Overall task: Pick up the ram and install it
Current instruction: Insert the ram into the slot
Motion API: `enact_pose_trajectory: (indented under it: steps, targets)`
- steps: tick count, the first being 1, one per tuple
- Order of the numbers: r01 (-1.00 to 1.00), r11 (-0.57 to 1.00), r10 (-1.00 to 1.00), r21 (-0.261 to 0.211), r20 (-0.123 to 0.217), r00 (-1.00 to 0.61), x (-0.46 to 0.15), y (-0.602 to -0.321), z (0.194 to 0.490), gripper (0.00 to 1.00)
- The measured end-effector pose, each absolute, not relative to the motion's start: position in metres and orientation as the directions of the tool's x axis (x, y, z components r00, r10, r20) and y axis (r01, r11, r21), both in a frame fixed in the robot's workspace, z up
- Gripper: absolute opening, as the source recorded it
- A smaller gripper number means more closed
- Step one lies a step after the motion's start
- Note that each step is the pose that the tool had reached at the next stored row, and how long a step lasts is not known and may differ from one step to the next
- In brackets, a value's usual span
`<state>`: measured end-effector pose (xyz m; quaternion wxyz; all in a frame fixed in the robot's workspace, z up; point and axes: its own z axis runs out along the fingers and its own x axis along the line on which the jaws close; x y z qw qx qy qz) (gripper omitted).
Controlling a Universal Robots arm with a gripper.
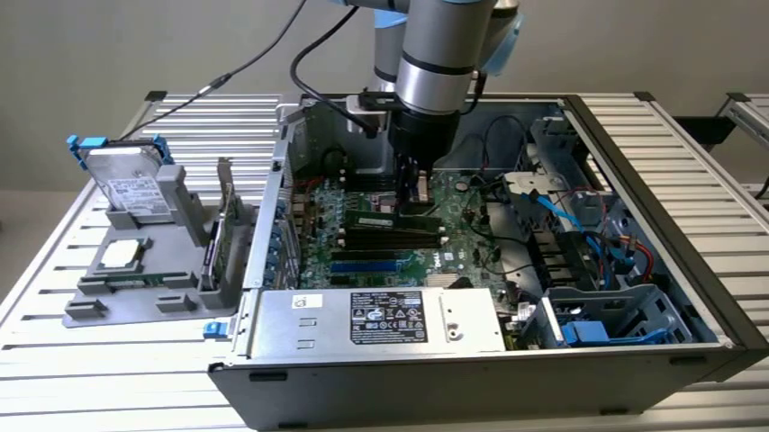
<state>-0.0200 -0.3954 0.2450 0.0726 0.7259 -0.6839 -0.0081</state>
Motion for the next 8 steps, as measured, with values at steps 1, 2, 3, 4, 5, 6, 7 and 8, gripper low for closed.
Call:
enact_pose_trajectory:
  steps: [1, 2, 3, 4, 5, 6, 7, 8]
  targets:
    - [-0.992, -0.055, -0.994, 0.112, 0.093, 0.065, -0.0203, -0.3946, 0.2451, 0.14]
    - [-0.993, -0.055, -0.993, 0.106, 0.097, 0.066, -0.0205, -0.3937, 0.2451, 0.14]
    - [-0.993, -0.056, -0.993, 0.100, 0.102, 0.066, -0.0207, -0.3928, 0.2451, 0.14]
    - [-0.994, -0.057, -0.992, 0.091, 0.105, 0.066, -0.0209, -0.3918, 0.2452, 0.14]
    - [-0.995, -0.057, -0.992, 0.083, 0.108, 0.066, -0.0212, -0.3907, 0.2452, 0.14]
    - [-0.996, -0.057, -0.992, 0.074, 0.111, 0.065, -0.0217, -0.3895, 0.2452, 0.14]
    - [-0.996, -0.057, -0.991, 0.067, 0.113, 0.064, -0.0224, -0.3885, 0.2451, 0.14]
    - [-0.997, -0.057, -0.991, 0.060, 0.114, 0.064, -0.0238, -0.3879, 0.2452, 0.14]
